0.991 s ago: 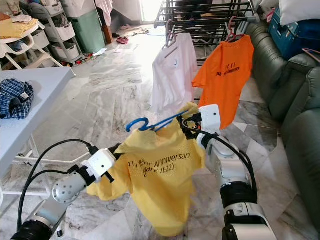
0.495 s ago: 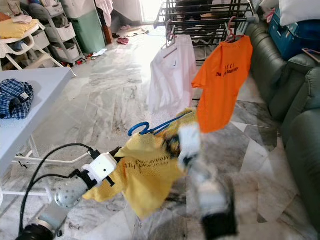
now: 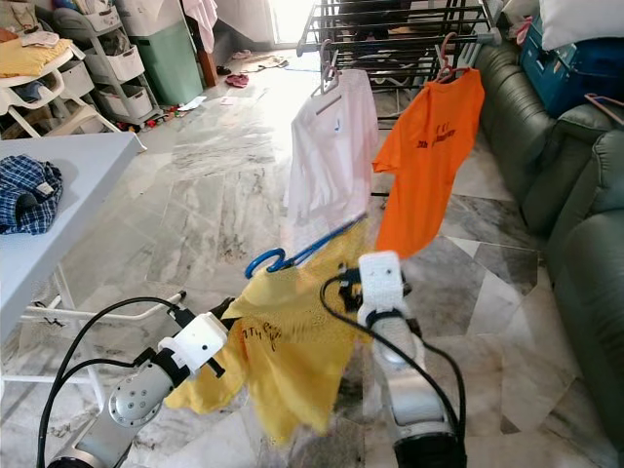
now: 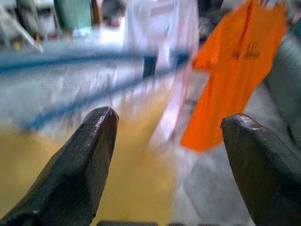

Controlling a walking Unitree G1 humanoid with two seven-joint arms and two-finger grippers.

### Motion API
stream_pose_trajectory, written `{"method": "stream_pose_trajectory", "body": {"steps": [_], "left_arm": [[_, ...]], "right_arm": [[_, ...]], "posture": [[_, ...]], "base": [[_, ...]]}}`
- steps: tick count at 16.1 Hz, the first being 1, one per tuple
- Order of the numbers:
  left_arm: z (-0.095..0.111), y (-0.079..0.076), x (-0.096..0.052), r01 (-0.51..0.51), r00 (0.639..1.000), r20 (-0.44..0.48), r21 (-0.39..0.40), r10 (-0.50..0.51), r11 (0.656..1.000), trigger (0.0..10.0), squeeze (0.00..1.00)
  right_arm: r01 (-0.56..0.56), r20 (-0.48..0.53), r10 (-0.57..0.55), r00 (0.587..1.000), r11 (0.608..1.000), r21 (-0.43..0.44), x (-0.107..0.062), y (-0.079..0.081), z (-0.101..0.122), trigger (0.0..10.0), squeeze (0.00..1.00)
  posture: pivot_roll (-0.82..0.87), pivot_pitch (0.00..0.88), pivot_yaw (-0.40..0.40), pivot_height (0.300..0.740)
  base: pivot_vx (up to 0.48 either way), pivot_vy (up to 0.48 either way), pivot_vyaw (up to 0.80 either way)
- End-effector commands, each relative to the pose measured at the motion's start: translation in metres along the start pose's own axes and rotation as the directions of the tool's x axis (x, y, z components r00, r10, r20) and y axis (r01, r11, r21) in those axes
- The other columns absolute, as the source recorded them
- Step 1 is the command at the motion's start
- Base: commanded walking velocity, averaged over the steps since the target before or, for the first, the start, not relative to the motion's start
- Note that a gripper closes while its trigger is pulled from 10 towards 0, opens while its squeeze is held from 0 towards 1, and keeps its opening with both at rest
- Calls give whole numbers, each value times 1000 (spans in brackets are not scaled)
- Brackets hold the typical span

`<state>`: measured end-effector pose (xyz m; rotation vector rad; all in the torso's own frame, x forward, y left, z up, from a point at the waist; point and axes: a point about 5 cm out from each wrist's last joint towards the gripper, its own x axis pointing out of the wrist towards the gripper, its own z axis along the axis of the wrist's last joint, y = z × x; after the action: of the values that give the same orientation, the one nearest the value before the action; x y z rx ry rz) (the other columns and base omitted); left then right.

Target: Hang hanger

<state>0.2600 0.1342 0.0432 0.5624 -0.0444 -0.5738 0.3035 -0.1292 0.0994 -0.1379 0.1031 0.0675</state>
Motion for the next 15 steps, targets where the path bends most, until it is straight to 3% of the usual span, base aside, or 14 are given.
{"method": "stream_pose_trajectory", "body": {"steps": [1,3,5,6,8,10,12,14,15], "left_arm": [[5,6,1,-20,999,44,-16,20,1000,10000,0],[5,1,2,-11,998,55,-123,18,992,10000,0],[0,19,11,-187,982,-31,-235,185,954,10000,0],[2,28,15,-198,980,-25,-260,199,945,10000,0],[7,39,19,-204,977,0,-259,212,944,10000,0],[23,52,26,-186,974,62,-329,218,926,10000,0],[31,50,30,-116,982,101,-347,160,931,10000,0],[32,40,34,27,995,104,-260,0,965,10000,0],[29,39,33,49,995,94,-222,-29,974,10000,0]], "right_arm": [[-3,76,2,997,1000,12,4,1,18,10000,0],[-16,83,13,996,999,32,5,1,20,10000,0],[-31,96,28,995,999,28,7,0,23,10000,0],[-30,94,27,995,999,31,8,-1,23,10000,0],[-34,87,31,996,999,38,9,0,22,10000,0],[-139,5,139,990,990,39,6,11,6,10000,0],[-190,-3,191,982,980,58,4,14,3,10000,0],[-354,60,364,930,926,-132,3,9,16,10000,0],[-407,61,436,898,876,-260,1,5,20,10000,0]], "posture": [[-162,7,94,740],[-161,5,91,740],[-161,1,89,740],[-162,0,89,740],[-163,0,90,740],[-163,0,93,740],[-160,0,93,740],[-161,0,100,740],[-164,0,103,740]], "base": [[0,0,0],[0,0,0],[0,0,0],[0,0,0],[0,0,0],[0,0,0],[0,0,0],[0,0,0],[0,0,0]]}}
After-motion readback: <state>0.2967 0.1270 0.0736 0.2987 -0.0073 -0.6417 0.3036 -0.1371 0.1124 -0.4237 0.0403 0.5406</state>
